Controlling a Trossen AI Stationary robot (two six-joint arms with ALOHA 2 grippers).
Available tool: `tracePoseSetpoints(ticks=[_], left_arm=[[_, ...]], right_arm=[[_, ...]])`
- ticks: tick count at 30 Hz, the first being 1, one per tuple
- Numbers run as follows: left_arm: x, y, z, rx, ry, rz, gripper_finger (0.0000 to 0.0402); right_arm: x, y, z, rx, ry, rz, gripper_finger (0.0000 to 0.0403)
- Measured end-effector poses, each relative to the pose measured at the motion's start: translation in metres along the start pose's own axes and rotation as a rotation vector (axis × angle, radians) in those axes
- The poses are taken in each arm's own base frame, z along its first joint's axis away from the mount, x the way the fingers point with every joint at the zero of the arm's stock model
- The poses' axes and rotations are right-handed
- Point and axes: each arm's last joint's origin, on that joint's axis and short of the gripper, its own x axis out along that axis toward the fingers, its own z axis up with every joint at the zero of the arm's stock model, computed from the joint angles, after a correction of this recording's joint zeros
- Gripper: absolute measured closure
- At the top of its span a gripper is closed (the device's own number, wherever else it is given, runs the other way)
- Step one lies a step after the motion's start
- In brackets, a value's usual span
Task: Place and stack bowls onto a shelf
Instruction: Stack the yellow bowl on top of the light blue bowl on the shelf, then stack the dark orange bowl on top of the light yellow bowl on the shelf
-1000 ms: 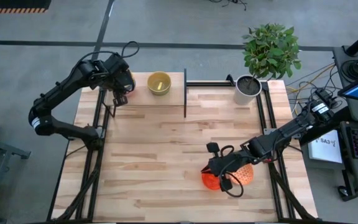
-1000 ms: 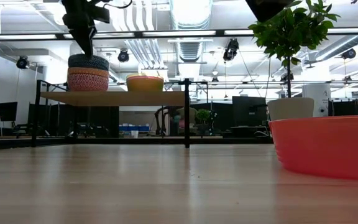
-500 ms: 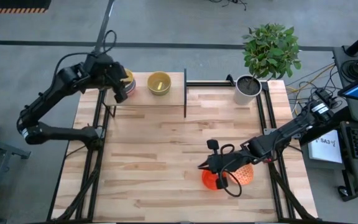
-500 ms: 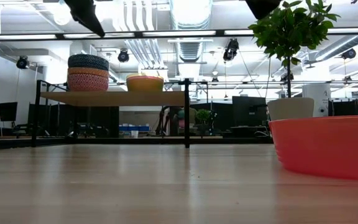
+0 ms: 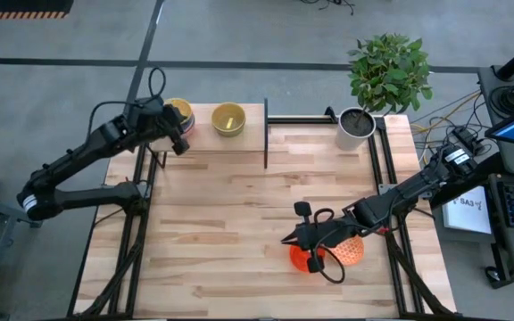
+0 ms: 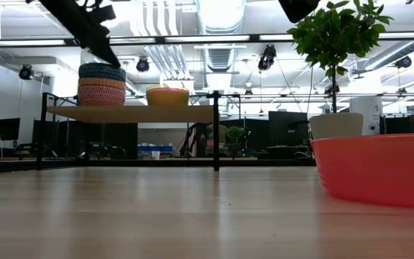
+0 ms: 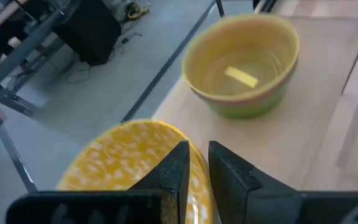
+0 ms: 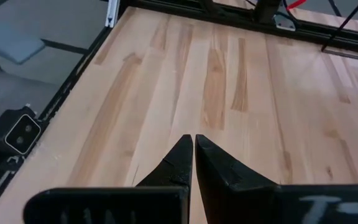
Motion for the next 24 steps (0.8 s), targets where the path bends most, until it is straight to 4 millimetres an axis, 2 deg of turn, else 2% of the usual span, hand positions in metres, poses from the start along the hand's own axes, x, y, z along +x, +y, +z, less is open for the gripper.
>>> tracePoseSetpoints(ticks=[8,14,19,24], left_arm=[[0.009,-0.006,-0.01,-0.034,0.039,-0.013,0.0361],[-0.002,-0.003,-0.005,-0.059,-0.019,-0.016,0.0361],[-0.026,-0.009,0.003,-0.112,-0.217,-0.259,0.0361],[-0.042,-0.028,-0.003,-0.163,-0.382,-0.431,0.0361]], right_arm=[[0.0,0.0,0.002,0.01,-0.027,0.002,0.0394],[0.0,0.0,0.003,0.036,-0.037,-0.003,0.0394],[-0.001,-0.012,0.009,0.231,-0.007,-0.05,0.0394],[-0.001,-0.016,0.017,0.32,0.147,-0.06,0.0394]])
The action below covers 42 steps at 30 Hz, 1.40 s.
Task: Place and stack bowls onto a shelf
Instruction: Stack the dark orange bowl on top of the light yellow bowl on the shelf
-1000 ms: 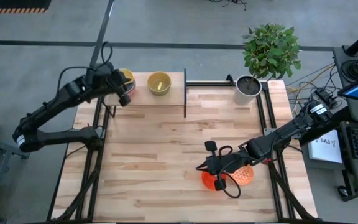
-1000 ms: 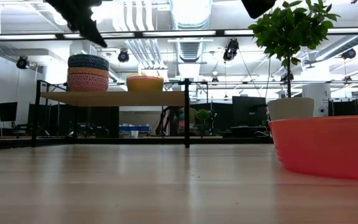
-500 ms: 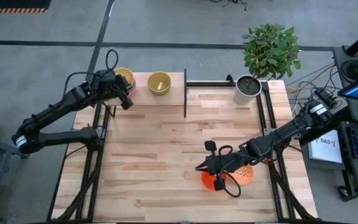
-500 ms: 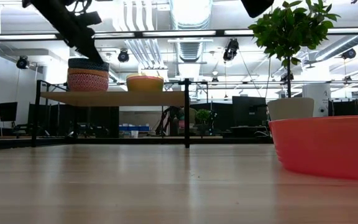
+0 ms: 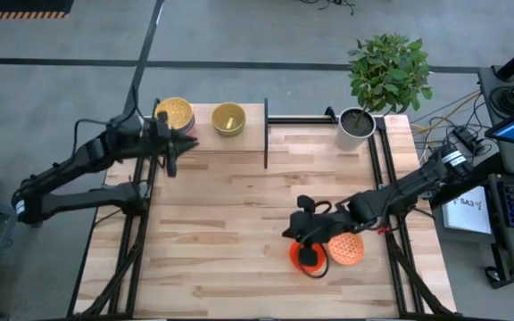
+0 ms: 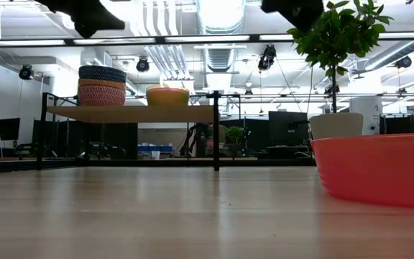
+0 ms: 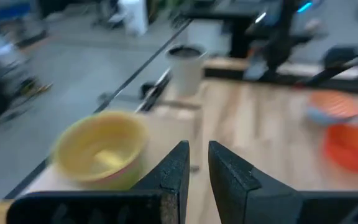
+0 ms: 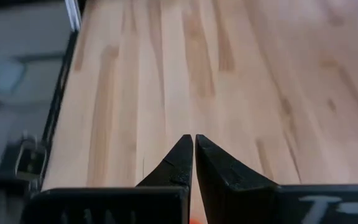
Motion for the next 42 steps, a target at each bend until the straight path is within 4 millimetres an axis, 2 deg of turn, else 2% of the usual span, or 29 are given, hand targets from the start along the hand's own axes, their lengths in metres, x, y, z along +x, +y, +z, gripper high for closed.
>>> tracePoseSetpoints(ticks=[6,10,16,24,28,33,38,42], left_arm=[[0.002,-0.029,-0.022,-0.008,-0.228,-0.174,0.0361],[0.001,-0.04,-0.032,0.01,-0.353,-0.243,0.0361],[-0.002,-0.043,-0.035,0.024,-0.435,-0.265,0.0361],[0.0,-0.044,-0.034,0.016,-0.439,-0.27,0.0361],[-0.002,-0.043,-0.031,0.016,-0.45,-0.27,0.0361],[-0.005,-0.043,-0.031,0.016,-0.432,-0.272,0.0361],[-0.004,-0.043,-0.033,0.016,-0.413,-0.273,0.0361],[-0.004,-0.043,-0.033,0.032,-0.415,-0.27,0.0361]], right_arm=[[0.005,0.005,0.014,-0.002,0.173,0.009,0.0394],[0.014,0.002,0.018,0.061,0.319,0.014,0.0394],[0.033,-0.004,0.013,0.116,0.452,0.026,0.0394],[0.057,-0.006,-0.003,0.172,0.558,-0.032,0.0388],[0.066,-0.006,-0.01,0.233,0.607,-0.057,0.0354],[0.074,-0.008,-0.021,0.225,0.684,-0.097,0.0279],[0.079,-0.012,-0.032,0.101,0.78,-0.111,0.0222],[0.082,-0.013,-0.036,-0.002,0.818,-0.086,0.0207]])
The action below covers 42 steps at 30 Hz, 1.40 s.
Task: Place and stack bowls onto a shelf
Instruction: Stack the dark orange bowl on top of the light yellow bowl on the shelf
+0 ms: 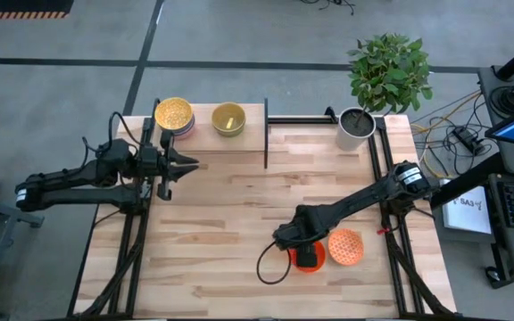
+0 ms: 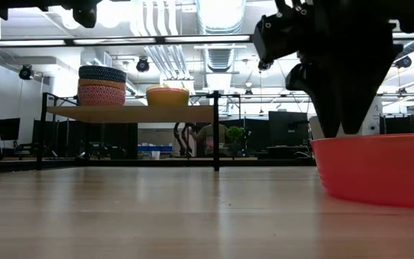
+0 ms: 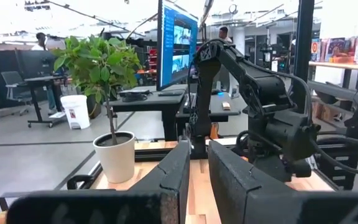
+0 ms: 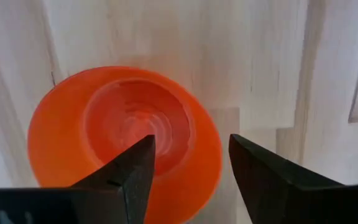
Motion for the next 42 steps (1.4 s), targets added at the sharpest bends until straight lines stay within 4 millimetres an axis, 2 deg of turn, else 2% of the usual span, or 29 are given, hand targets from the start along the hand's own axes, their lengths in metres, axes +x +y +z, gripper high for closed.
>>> tracePoseSetpoints(ticks=[4,16,34,39,42], left_arm=[[0.0,0.0,0.0,0.036,-0.002,0.0,0.0361],[0.0,0.0,0.0,0.06,-0.002,0.0,0.0361],[0.0,0.0,0.0,0.061,-0.001,0.0,0.0361],[0.0,0.0,0.0,0.06,0.0,0.0,0.0361],[0.0,0.0,0.0,0.06,0.0,0.0,0.0361]], right_arm=[[0.006,0.0,0.002,-0.089,0.007,-0.012,0.0209],[0.019,-0.001,0.006,-0.138,0.014,-0.091,0.0211],[0.02,0.003,0.015,-0.142,-0.082,-0.058,0.0215],[0.028,0.0,0.01,-0.142,-0.053,-0.068,0.0255],[0.03,-0.002,0.009,-0.111,-0.043,-0.062,0.0318]])
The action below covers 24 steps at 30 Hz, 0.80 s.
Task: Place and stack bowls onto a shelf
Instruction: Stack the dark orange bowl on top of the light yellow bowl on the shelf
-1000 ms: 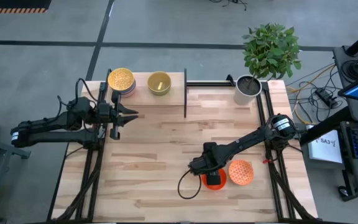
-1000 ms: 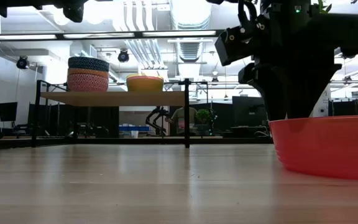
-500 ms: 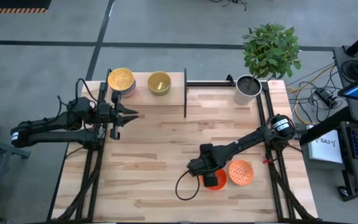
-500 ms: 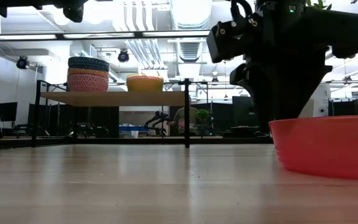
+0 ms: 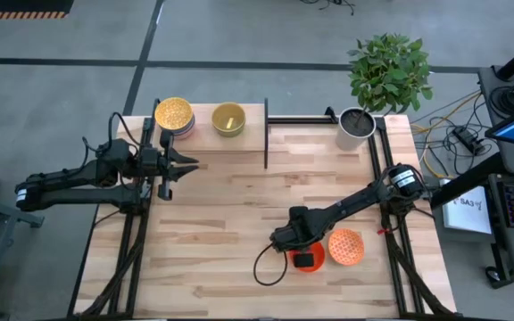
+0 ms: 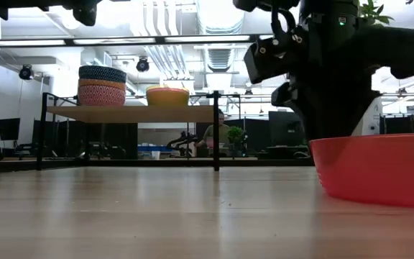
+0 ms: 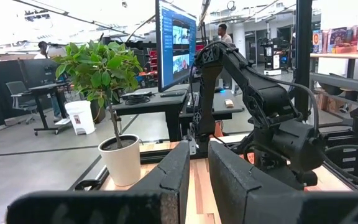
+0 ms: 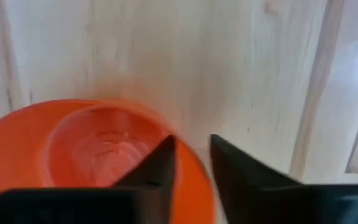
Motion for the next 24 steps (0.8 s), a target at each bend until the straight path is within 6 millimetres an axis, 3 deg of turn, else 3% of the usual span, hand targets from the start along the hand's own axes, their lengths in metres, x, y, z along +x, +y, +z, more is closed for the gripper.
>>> tracePoseSetpoints(ticks=[2,3,7,10,14,17,21,24], left_arm=[[0.0,0.0,0.0,0.0,0.0,0.0,0.0361],[0.0,0.0,0.0,0.0,0.0,0.0,0.0361],[0.0,0.0,0.0,0.0,0.0,0.0,0.0361],[0.0,0.0,0.0,0.0,-0.001,0.0,0.0361],[0.0,0.0,0.0,0.0,-0.001,0.001,0.0361],[0.0,0.0,0.0,0.0,-0.002,0.0,0.0361],[0.0,0.0,0.0,0.01,-0.004,0.001,0.0361],[0.0,0.0,0.0,0.018,-0.005,0.001,0.0361]], right_arm=[[-0.001,-0.003,0.001,0.005,0.001,0.018,0.0371],[-0.004,-0.005,0.004,0.011,-0.008,0.021,0.038],[-0.029,-0.025,0.027,0.043,-0.11,0.041,0.0393],[-0.059,-0.053,0.05,0.078,-0.226,0.042,0.0394],[-0.112,-0.109,0.074,0.164,-0.392,0.016,0.0394],[-0.159,-0.16,0.08,0.256,-0.545,-0.026,0.0394],[-0.209,-0.236,0.07,0.51,-0.749,-0.043,0.0394],[-0.226,-0.282,0.059,0.609,-0.844,0.044,0.0394]])
